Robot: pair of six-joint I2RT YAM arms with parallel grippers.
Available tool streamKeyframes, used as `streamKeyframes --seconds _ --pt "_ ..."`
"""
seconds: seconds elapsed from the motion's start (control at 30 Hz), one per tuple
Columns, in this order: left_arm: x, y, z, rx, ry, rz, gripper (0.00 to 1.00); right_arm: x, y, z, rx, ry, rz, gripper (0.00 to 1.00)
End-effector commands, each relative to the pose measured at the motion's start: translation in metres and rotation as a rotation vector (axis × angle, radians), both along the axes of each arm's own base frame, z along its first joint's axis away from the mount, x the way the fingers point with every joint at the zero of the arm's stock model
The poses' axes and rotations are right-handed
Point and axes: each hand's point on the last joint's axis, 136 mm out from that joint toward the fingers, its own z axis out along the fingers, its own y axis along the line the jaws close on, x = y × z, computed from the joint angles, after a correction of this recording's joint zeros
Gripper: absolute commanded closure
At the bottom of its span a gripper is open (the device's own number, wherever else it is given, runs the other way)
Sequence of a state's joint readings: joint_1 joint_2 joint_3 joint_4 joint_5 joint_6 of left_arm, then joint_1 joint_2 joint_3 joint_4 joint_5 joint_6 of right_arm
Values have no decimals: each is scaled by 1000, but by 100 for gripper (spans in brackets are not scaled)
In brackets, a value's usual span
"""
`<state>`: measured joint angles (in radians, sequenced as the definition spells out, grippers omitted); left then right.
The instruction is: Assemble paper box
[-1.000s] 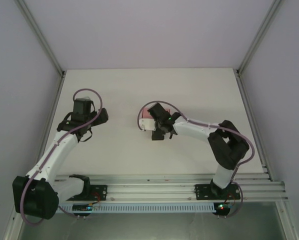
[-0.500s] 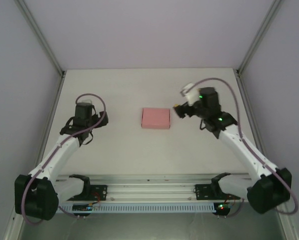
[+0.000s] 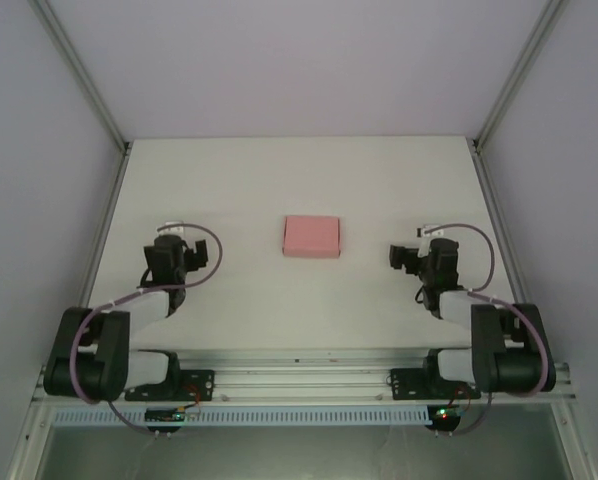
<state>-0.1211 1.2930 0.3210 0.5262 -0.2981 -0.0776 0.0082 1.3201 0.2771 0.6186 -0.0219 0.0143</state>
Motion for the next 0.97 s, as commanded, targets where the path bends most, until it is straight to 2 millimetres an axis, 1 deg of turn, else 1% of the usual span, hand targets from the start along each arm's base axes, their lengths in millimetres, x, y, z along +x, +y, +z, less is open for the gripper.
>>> streamKeyframes --seconds 0.0,0.1,0.13,0.17,0.2,0.23,0.27,0.3,0.33,0.37,0.43,0.5,0.53,0.57,0.6,0.67,0.93 --pt "23 -2 46 -16 -229 -33 0 25 5 44 -16 -218 44 1" --pt "24 3 47 -31 -234 -47 0 33 -3 20 2 -204 20 1" --pt "23 4 48 -17 -250 -55 0 40 -5 24 43 -246 -2 1" --pt "21 5 50 2 -275 -55 0 38 -5 17 38 -179 -2 1" --pt "18 7 48 10 -297 -49 0 39 -9 16 -5 -125 -2 1" --pt "14 15 42 -2 -337 -14 0 46 -13 14 -3 -112 -22 1" --pt "13 21 33 -17 -361 2 1 49 -13 17 26 -142 -47 1" --pt "16 23 40 2 -428 -3 0 46 -9 14 24 -123 -37 1" --pt "16 19 42 -8 -427 -19 0 47 -12 13 -2 -111 -46 1" --pt "16 22 35 -29 -358 4 0 47 -12 14 -2 -119 -42 1" --pt "28 34 26 -57 -289 56 1 48 -12 15 -1 -126 -47 1" --pt "42 25 23 -55 -251 -7 0 48 -11 15 0 -122 -44 0" --pt "45 23 19 -56 -204 -12 1 49 -11 16 1 -127 -41 0" --pt "44 23 18 -48 -209 -13 0 48 -10 15 1 -123 -38 0" --pt "44 24 21 -43 -239 -6 0 47 -10 12 4 -112 -36 0" --pt "43 24 19 -50 -211 -2 0 48 -9 14 6 -118 -33 0" --pt "44 24 20 -46 -218 -2 0 48 -9 14 6 -118 -33 0"
